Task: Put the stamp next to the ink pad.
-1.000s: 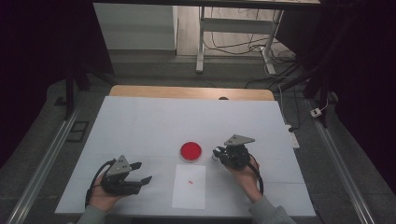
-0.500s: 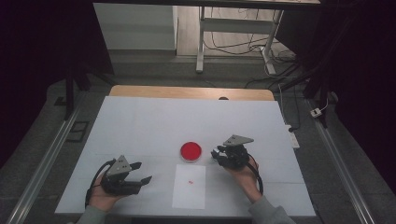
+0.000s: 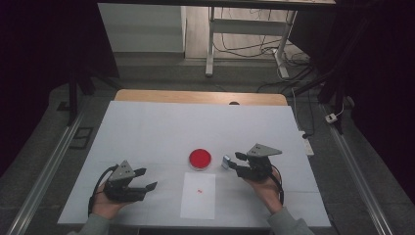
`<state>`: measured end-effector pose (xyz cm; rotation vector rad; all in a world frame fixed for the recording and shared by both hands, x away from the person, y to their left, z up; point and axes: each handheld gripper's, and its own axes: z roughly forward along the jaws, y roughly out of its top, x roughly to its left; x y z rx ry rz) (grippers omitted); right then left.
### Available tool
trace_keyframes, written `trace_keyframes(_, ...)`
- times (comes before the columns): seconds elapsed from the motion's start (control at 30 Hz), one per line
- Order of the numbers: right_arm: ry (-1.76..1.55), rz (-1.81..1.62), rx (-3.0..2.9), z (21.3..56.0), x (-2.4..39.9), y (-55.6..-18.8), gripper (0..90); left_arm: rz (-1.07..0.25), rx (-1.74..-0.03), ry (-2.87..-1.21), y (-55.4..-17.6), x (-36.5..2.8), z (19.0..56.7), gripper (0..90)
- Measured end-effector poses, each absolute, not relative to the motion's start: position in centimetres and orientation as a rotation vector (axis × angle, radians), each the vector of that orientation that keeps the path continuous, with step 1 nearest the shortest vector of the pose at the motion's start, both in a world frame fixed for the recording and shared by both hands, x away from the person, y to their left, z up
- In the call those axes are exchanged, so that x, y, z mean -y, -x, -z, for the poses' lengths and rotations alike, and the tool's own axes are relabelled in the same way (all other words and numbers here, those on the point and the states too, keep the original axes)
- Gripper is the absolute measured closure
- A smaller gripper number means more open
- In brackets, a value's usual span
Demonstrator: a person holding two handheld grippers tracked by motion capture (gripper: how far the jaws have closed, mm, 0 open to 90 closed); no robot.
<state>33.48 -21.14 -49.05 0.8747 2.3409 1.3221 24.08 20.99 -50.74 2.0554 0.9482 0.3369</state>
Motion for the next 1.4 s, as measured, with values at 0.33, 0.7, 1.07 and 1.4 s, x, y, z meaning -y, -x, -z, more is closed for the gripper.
trace_keyframes(0.33, -0.884, -1.321, -2.244, 48.8, 26.1, -30.7, 47.7, -0.323, -0.934, -2.053, -24.2, -20.6, 50.6, 32.9)
trace_keyframes(0.7, -0.876, -1.267, -2.193, 49.5, 30.1, -28.2, 47.0, -0.310, -0.937, -2.031, -24.1, -20.8, 50.5, 32.8)
trace_keyframes(1.07, -0.849, -1.238, -2.222, 50.0, 30.0, -28.3, 46.8, -0.316, -0.936, -2.036, -24.0, -20.7, 50.5, 32.7)
trace_keyframes(1.4, -0.859, -1.237, -2.229, 50.1, 30.1, -28.5, 47.0, -0.317, -0.935, -2.035, -24.0, -20.7, 50.5, 32.7)
